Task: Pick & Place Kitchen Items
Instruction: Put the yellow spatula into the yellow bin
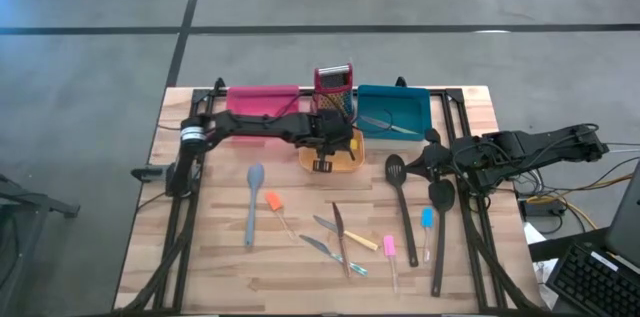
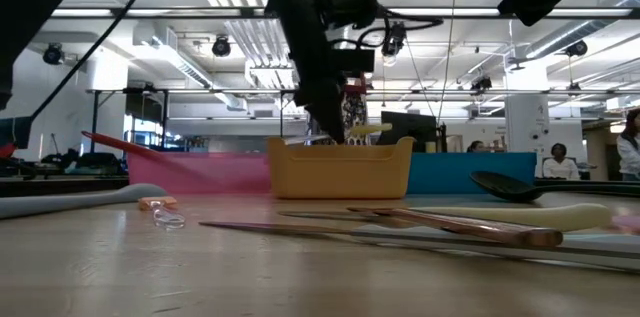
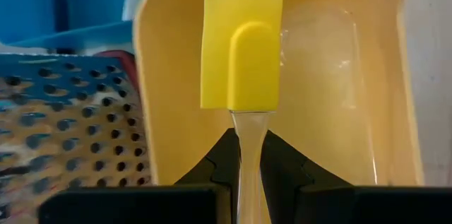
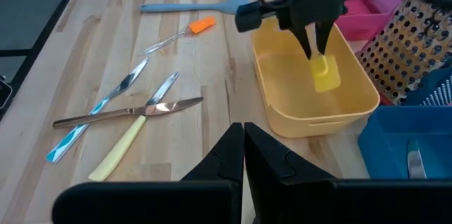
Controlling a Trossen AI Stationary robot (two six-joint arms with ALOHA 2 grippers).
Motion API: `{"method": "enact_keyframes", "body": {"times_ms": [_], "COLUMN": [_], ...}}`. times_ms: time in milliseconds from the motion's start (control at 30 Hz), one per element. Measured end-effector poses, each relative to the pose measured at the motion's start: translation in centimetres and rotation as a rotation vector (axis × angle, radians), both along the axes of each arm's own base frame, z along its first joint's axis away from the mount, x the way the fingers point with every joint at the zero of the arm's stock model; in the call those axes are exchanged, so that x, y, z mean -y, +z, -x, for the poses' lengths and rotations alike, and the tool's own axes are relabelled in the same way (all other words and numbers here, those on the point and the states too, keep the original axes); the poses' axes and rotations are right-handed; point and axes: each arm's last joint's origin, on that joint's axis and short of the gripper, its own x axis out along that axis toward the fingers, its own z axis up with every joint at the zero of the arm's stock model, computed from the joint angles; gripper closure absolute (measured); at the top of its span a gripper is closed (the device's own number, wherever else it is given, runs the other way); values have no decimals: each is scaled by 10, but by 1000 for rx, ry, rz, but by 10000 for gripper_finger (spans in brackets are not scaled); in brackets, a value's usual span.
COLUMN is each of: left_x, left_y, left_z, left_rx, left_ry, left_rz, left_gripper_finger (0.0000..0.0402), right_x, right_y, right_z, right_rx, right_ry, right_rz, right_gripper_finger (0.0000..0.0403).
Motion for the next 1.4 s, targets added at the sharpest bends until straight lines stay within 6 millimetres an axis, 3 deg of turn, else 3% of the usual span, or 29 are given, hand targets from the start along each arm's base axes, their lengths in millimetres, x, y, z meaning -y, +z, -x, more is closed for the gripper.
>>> {"method": "enact_keyframes", "body": {"times_ms": [767, 1000, 1400], "left_x": [-6, -8, -8], "left_y": [-58, -66, -62], "left_z": [-15, -16, -15], "left_rx": [-111, -129, -127], "left_ry": [-13, -8, -1], "left_rz": [70, 73, 78], "left_gripper_finger": [362, 357, 341], "right_x": [0, 0, 0], "right_y": [0, 0, 0], "right_z": [0, 0, 0], "right_rx": [0, 0, 0], "right_ry": [0, -1, -1], "right_rz": [-1, -1, -2], "right_gripper_finger": [394, 394, 394]}}
